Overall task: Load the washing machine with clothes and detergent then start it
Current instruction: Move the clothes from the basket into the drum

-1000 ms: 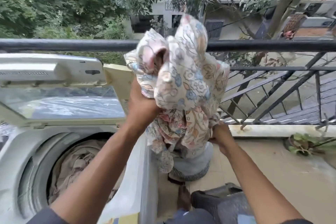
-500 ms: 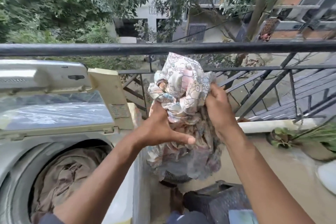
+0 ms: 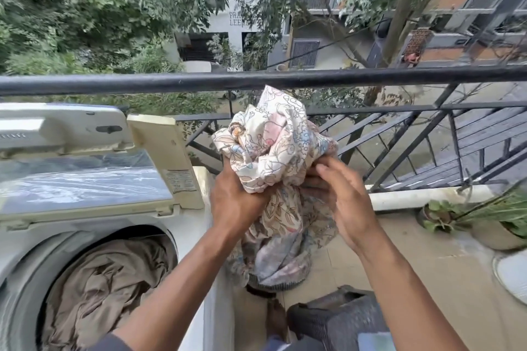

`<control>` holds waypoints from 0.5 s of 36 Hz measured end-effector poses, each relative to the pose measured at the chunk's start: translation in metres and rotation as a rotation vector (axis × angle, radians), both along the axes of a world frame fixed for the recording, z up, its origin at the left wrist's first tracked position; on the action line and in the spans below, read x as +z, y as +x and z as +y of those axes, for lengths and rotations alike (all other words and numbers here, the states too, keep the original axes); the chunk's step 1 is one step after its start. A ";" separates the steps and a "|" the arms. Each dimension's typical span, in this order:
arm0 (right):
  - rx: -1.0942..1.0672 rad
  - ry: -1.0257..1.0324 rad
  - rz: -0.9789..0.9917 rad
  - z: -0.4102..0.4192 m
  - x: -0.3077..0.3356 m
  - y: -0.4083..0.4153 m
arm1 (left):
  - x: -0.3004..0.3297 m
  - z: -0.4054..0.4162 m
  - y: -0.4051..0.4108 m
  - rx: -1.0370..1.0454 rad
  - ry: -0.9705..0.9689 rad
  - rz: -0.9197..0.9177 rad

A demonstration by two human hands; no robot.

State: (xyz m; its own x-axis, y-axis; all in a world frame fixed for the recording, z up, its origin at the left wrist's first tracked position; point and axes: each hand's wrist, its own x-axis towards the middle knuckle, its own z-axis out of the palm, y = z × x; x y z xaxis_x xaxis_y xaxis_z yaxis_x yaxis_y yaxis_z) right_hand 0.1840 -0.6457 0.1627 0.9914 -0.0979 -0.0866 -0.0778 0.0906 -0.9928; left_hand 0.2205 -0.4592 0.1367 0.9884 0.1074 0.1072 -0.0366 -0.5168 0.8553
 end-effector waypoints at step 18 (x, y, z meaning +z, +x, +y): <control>-0.008 -0.270 0.719 0.001 -0.225 -0.001 | 0.073 0.014 0.017 0.046 -0.358 -0.150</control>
